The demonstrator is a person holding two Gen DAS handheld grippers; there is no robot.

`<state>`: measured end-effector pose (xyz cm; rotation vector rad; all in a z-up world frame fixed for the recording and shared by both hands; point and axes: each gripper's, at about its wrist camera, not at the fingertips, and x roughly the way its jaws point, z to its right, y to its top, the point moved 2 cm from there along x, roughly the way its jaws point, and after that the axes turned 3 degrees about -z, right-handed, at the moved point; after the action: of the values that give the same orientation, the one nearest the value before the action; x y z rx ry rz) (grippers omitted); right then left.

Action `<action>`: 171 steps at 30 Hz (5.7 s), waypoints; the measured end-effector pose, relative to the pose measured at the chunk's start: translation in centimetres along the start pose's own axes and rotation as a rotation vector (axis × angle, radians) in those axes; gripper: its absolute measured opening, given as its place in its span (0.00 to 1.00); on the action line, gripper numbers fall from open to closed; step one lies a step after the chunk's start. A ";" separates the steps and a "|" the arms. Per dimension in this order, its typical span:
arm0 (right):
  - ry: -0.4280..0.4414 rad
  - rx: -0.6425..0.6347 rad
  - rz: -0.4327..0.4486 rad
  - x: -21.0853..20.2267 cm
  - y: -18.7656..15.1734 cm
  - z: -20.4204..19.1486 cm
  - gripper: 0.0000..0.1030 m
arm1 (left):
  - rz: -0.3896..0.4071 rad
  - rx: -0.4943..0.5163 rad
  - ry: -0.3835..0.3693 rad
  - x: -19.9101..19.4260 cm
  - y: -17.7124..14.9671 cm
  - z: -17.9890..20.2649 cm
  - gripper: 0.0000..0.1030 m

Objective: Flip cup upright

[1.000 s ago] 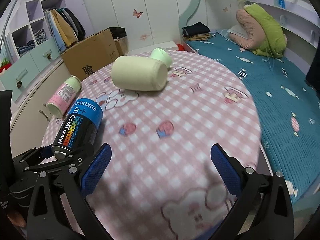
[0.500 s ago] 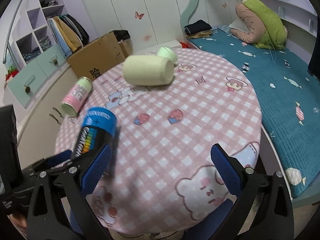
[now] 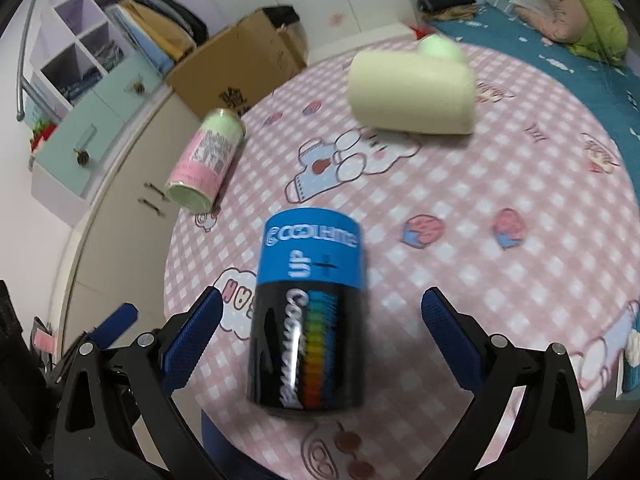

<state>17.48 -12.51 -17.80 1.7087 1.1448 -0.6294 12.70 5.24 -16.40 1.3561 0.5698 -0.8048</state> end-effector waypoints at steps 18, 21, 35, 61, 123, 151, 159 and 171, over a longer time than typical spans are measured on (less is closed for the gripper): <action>0.043 -0.038 -0.110 4.8 2.5 0.0 0.64 | -0.051 -0.072 0.011 3.8 1.6 -4.0 0.90; 0.031 -0.067 -0.092 4.5 2.6 -0.2 0.64 | -0.044 -0.067 0.013 3.9 2.1 -3.8 0.90; -0.180 -0.268 0.201 -0.5 3.9 -1.9 0.63 | -0.008 -0.061 0.017 3.8 3.9 -1.9 0.90; -0.137 -0.261 0.328 -5.3 -0.2 -3.4 0.83 | 0.095 -0.033 0.069 -2.0 3.4 -0.7 0.90; -0.160 -0.263 0.715 -23.8 -11.9 -3.3 0.93 | 0.576 0.111 0.145 -21.3 -3.7 9.1 0.93; -0.160 -0.258 0.704 -23.4 -11.7 -3.0 0.93 | 0.577 0.114 0.154 -21.2 -3.6 9.0 0.93; -0.160 -0.258 0.703 -23.3 -11.7 -3.0 0.93 | 0.579 0.114 0.155 -21.1 -3.7 8.8 0.93; -0.161 -0.259 0.704 -23.3 -11.7 -3.0 0.93 | 0.577 0.113 0.153 -21.1 -3.6 8.8 0.93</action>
<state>-3.28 -18.08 -2.72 1.6521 0.4297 -0.1621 -3.99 0.13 -1.16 1.5891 0.2254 -0.2675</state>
